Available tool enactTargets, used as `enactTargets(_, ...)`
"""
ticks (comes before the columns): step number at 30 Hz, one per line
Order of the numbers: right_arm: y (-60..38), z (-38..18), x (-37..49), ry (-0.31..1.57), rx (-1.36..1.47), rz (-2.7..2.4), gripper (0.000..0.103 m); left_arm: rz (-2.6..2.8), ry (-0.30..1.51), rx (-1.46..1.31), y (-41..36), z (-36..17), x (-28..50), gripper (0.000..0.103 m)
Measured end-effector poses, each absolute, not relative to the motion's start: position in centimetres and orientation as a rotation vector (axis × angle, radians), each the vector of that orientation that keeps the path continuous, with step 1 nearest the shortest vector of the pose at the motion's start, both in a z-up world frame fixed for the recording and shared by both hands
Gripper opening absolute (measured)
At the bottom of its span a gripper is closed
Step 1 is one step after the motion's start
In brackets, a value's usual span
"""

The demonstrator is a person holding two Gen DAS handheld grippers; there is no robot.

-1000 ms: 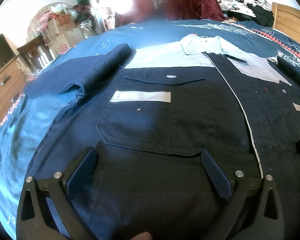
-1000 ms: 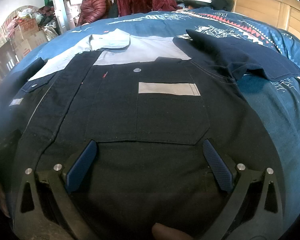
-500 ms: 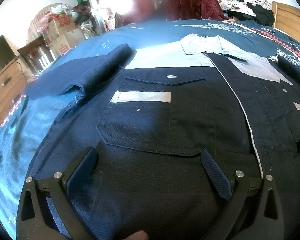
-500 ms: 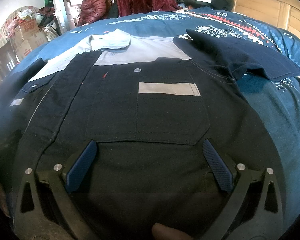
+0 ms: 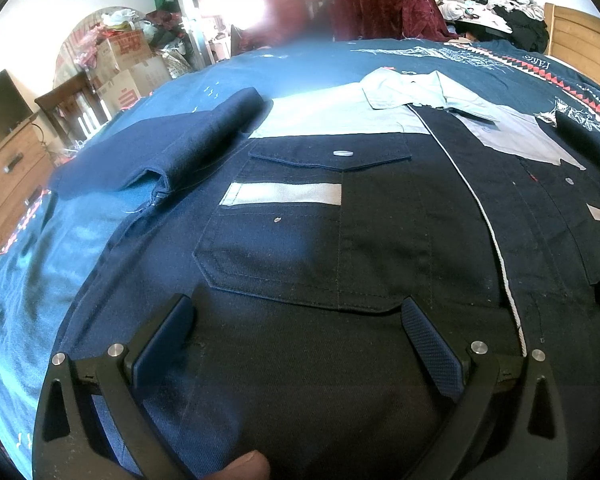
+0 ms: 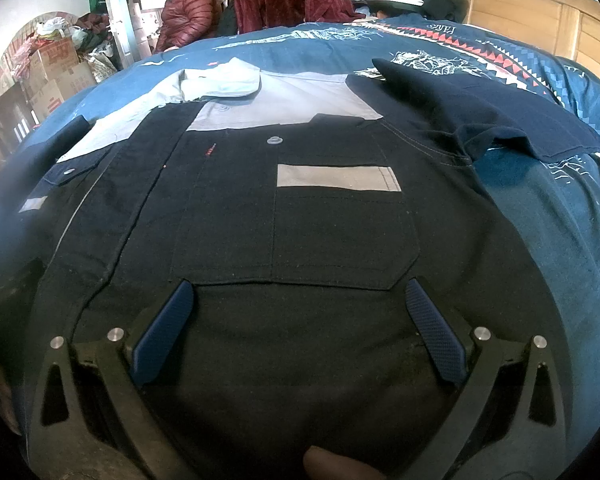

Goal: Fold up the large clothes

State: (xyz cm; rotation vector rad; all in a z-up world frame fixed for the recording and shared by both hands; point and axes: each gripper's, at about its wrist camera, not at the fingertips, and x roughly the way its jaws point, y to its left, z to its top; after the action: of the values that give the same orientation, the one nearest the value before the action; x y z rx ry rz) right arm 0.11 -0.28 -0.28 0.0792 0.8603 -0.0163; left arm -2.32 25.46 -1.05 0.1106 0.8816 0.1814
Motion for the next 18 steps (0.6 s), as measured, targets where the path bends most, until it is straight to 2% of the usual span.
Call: enactTargets(18,-0.28,-0.27,0.10,0.863,0.080,-0.016,0.103,0.179,0.880,0.107,25.46,-1.04,-2.31,0.103)
